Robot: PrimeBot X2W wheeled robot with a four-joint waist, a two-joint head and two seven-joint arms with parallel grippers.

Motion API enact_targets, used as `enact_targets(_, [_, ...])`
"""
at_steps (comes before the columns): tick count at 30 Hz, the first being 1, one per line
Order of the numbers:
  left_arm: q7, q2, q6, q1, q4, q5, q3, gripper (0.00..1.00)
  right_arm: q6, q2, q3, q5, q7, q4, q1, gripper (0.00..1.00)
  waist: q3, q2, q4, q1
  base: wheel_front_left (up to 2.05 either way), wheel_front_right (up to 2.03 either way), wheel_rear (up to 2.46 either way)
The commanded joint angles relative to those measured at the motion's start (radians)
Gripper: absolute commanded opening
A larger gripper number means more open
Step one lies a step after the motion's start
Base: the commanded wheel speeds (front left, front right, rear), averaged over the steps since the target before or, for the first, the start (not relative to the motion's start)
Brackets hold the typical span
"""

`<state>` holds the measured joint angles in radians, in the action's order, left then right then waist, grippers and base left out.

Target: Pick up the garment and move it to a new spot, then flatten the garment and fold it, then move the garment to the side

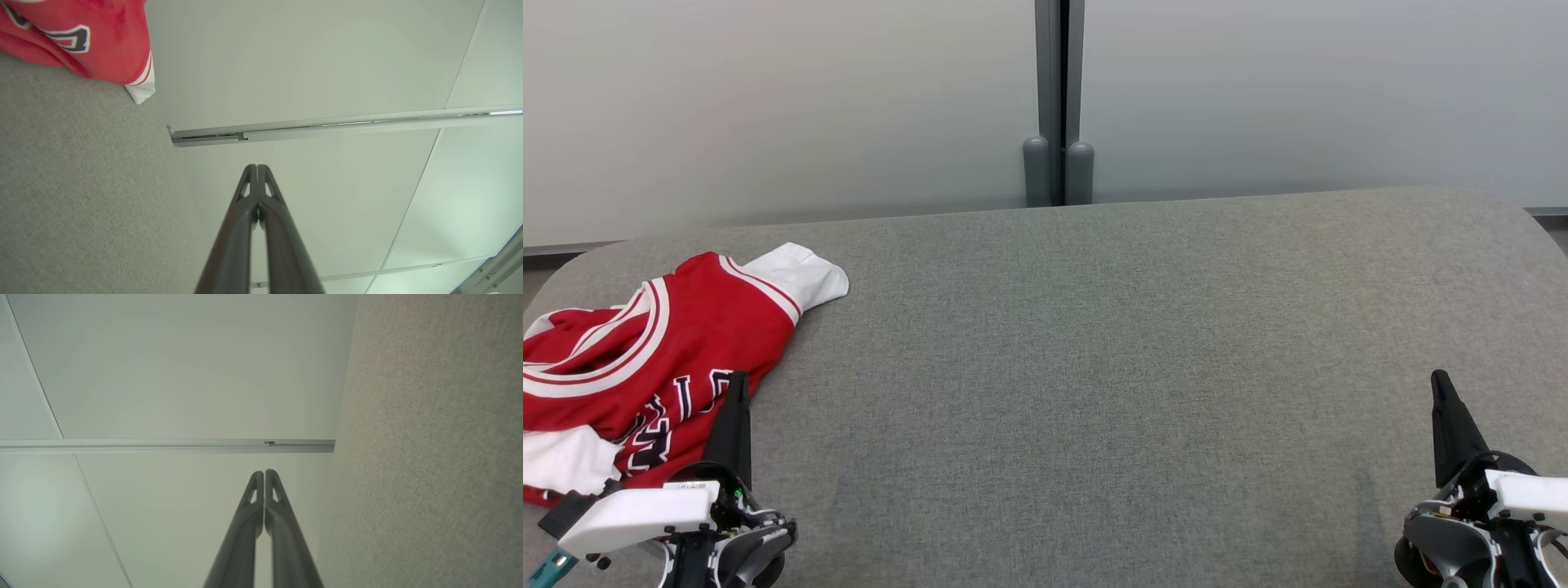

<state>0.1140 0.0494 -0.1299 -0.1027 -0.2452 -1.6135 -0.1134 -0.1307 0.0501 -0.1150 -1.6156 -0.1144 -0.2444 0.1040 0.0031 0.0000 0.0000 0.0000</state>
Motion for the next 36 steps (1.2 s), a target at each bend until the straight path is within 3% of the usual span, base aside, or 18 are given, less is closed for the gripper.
enact_targets(1, [0.002,0.003,-0.004,-0.015,-0.001,0.001,-0.002,0.0,0.0,0.001,0.001,0.005,-0.002,-0.001,0.011,0.0,0.0,0.0,0.0,0.0,0.0,0.0,0.0])
enact_targets(17, [0.002,0.003,-0.004,-0.015,-0.001,0.001,-0.002,0.0,0.0,0.001,0.001,0.005,-0.002,-0.001,0.011,0.0,0.0,0.0,0.0,0.0,0.0,0.0,0.0])
enact_targets(18, [0.0,0.0,0.0,0.0,0.0,0.0,0.0,1.0,0.0,0.0,0.0,0.0,0.0,0.0,0.0,1.0,0.0,0.0,0.0,0.0,0.0,0.0,0.0])
enact_targets(29, [-0.04,-0.007,0.0,0.035,-0.002,0.008,0.039,1.0,0.0,-0.005,0.046,-0.013,0.027,-0.028,-0.018,1.0,-0.002,0.0,-0.001,0.0,0.0,0.0,0.0])
enact_targets(36, [-0.075,-0.005,0.0,0.042,-0.001,0.095,0.049,1.0,0.0,0.008,0.107,0.049,0.072,-0.038,-0.008,1.0,-0.005,0.0,-0.002,0.0,0.0,0.0,0.0])
